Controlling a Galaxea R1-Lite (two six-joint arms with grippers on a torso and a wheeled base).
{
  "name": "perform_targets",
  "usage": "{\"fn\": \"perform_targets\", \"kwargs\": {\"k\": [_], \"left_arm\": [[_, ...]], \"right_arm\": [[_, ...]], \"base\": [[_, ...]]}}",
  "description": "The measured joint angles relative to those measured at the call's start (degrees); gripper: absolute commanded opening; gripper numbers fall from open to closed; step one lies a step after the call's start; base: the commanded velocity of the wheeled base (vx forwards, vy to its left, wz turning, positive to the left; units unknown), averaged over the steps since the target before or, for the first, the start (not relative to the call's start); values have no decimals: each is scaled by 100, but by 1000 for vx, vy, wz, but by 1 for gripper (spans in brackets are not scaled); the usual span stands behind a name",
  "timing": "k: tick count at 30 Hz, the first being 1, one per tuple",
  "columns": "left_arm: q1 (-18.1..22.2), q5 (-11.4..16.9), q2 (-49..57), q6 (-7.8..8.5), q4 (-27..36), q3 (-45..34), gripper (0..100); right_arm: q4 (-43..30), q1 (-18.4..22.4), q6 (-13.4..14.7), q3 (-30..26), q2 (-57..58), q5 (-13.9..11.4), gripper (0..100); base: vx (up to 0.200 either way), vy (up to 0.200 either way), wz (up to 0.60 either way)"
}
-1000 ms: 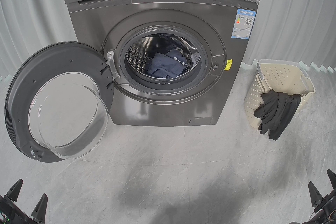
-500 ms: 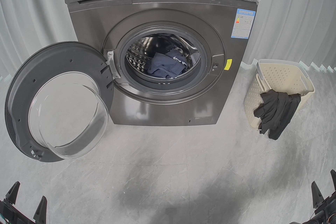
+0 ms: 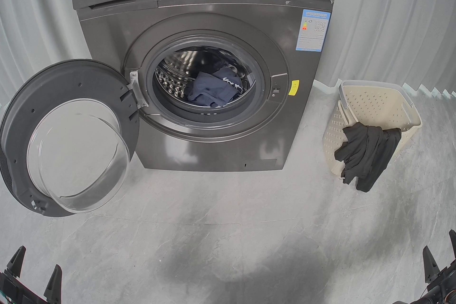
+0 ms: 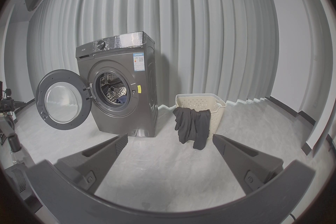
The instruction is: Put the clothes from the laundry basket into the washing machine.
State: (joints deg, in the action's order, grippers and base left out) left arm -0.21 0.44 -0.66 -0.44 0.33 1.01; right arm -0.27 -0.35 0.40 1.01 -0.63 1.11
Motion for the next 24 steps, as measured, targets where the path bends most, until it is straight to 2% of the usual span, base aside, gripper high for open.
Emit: {"fn": "perform_targets", "kwargs": {"k": [12,24], "left_arm": [[-9,-26,-2,-100,2,0,100],[-15,-6,-5,-57,0,0,100]], "right_arm": [[0,0,-7,0,-2,-5,100],[2,2,-7,0,-7,-7,100]], "base": [[0,-200,0],[0,-200,0]]}}
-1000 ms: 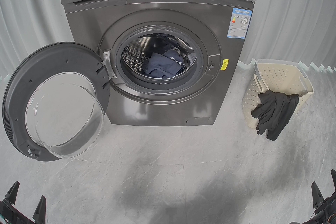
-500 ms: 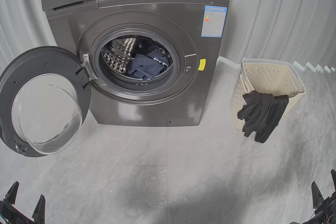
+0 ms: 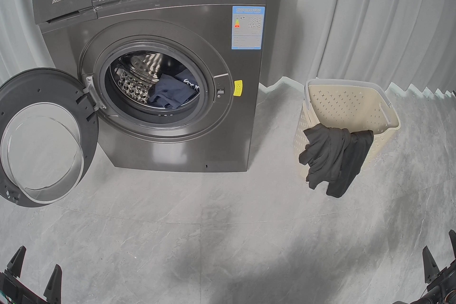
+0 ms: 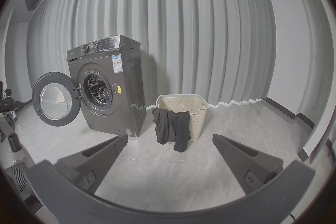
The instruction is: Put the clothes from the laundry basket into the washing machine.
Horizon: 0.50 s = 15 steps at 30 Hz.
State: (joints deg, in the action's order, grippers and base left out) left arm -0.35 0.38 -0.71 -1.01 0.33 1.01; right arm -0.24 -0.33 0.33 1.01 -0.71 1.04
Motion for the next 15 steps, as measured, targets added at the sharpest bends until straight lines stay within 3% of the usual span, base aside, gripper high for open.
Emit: {"fn": "perform_targets", "kwargs": {"k": [15], "left_arm": [[0,-11,-6,-98,2,0,100]], "right_arm": [[0,-2,0,0,-4,2,100]], "base": [[0,-200,0]]}}
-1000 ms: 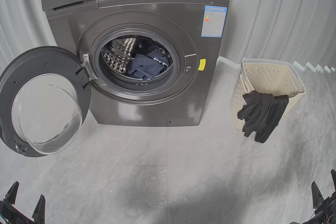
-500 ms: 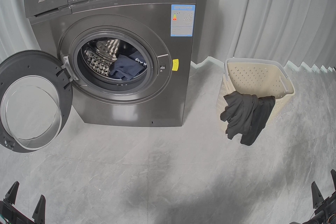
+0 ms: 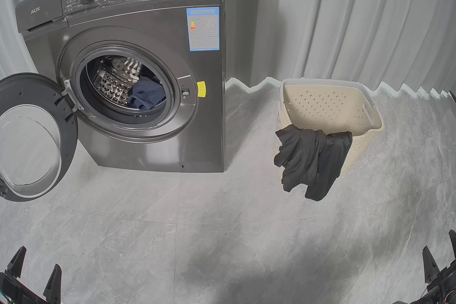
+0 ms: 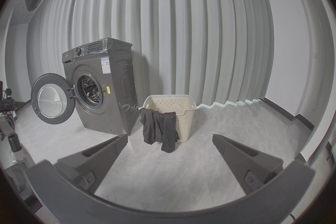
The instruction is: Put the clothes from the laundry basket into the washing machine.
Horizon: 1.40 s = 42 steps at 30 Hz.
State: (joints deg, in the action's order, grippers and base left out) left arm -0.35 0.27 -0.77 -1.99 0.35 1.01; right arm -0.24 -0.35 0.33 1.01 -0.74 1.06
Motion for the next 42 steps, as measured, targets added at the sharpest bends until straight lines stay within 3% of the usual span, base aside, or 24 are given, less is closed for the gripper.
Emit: {"fn": "perform_targets", "kwargs": {"k": [15,24,33,42], "left_arm": [[5,30,-5,21,-11,0,100],[2,27,-5,0,-6,0,100],[5,27,-9,-11,-2,0,100],[0,27,-11,-12,0,0,100]], "right_arm": [[-2,-2,0,0,-5,2,100],[-2,0,0,0,-7,0,100],[0,0,0,0,-10,2,100],[-2,5,0,0,-10,0,100]], "base": [[0,-40,0],[0,-200,0],[0,0,0],[133,0,0]]}}
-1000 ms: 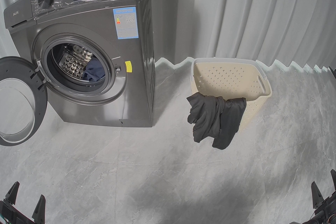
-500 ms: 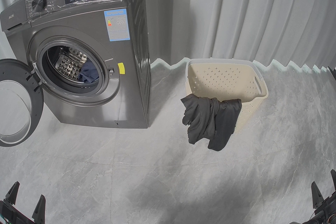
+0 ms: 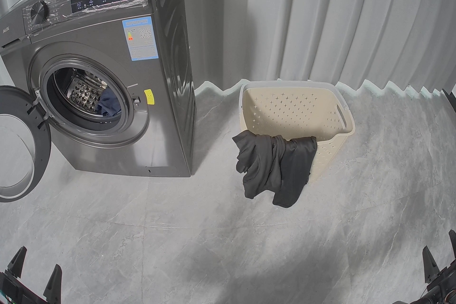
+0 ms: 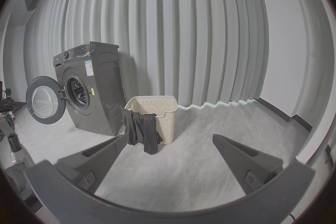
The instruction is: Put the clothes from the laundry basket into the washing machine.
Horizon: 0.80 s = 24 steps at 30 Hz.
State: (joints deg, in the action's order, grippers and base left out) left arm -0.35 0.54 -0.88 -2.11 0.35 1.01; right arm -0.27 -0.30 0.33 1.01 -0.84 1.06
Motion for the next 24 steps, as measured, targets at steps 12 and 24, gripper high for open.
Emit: {"fn": "perform_targets", "kwargs": {"k": [12,24], "left_arm": [[0,-10,-2,-16,-2,0,100],[2,-10,-2,-38,-2,0,100]], "right_arm": [[0,-2,0,0,-4,0,100],[0,-5,2,0,-4,0,100]], "base": [[0,-100,0],[0,-150,0]]}}
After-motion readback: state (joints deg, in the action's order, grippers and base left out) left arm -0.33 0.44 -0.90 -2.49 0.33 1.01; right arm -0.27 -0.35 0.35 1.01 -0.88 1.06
